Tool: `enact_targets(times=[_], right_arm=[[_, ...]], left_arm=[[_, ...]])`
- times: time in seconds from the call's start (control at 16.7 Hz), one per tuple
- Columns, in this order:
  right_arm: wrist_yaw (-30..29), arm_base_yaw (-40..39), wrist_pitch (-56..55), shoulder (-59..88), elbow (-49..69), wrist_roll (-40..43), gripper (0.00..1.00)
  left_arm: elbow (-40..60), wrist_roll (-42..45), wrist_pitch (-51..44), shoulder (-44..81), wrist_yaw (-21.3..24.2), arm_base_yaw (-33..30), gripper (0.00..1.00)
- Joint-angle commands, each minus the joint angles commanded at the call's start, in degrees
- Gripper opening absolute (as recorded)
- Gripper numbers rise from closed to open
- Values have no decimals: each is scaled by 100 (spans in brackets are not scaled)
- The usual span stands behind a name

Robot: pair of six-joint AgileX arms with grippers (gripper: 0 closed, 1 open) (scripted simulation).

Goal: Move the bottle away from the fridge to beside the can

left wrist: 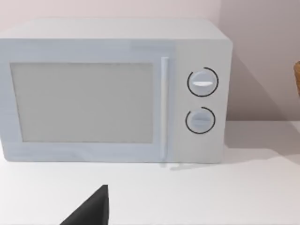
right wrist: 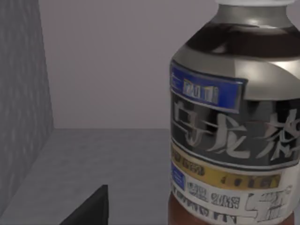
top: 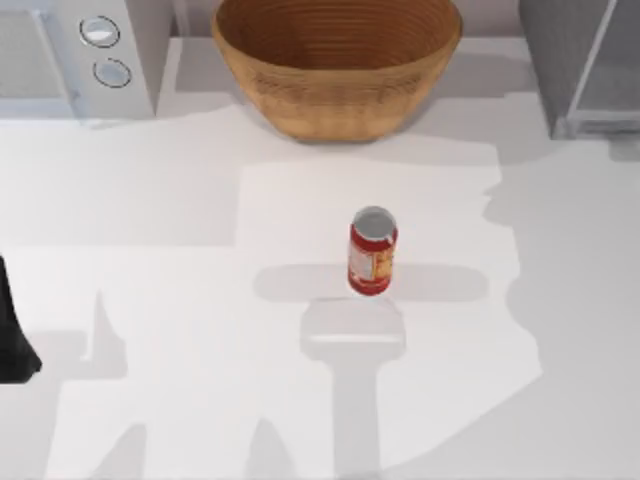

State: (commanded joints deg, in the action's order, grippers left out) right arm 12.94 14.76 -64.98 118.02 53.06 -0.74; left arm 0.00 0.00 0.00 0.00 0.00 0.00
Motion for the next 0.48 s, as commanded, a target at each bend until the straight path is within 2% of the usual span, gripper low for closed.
enact_targets(times=[0.24, 0.48], right_arm=[[-22, -34, 47, 37, 68, 1, 100], [-98, -90, 335, 420, 754, 3, 100]], left_arm=[[0, 0, 0, 0, 0, 0, 100], [0, 0, 0, 0, 0, 0, 100]])
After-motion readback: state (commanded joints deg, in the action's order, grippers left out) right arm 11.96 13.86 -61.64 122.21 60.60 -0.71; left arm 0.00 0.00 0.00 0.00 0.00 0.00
